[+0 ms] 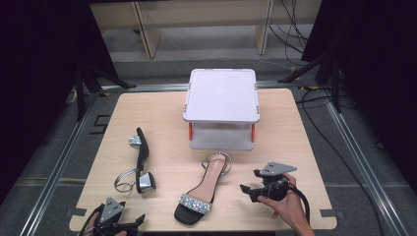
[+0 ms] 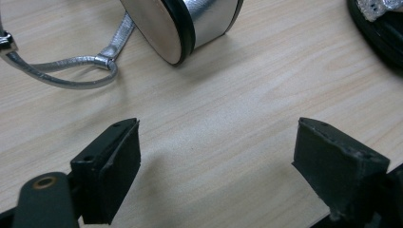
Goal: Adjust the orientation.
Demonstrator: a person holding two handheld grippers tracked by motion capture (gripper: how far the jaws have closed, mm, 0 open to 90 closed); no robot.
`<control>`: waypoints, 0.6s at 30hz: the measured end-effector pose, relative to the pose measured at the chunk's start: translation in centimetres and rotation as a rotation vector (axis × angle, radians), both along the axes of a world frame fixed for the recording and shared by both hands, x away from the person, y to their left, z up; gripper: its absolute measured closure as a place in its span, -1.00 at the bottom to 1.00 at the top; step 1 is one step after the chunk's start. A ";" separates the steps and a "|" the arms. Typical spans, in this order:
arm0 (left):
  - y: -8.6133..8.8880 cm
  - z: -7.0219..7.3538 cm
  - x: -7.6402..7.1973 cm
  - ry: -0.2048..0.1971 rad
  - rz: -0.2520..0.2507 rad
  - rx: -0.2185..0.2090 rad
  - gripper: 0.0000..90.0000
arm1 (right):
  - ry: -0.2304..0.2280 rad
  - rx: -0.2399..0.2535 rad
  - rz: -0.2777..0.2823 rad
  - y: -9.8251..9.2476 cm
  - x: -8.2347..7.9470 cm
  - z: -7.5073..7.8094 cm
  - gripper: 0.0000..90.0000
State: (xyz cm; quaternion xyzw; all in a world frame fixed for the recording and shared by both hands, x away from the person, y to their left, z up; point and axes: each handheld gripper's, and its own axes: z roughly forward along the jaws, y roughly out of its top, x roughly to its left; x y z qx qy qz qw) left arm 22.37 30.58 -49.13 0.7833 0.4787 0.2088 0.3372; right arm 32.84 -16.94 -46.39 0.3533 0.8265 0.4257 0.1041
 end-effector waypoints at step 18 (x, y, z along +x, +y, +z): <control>-0.1 -0.1 0.1 0.011 -0.005 -0.001 -0.65 | -0.004 0.023 0.129 3.3 2.6 0.0 -0.44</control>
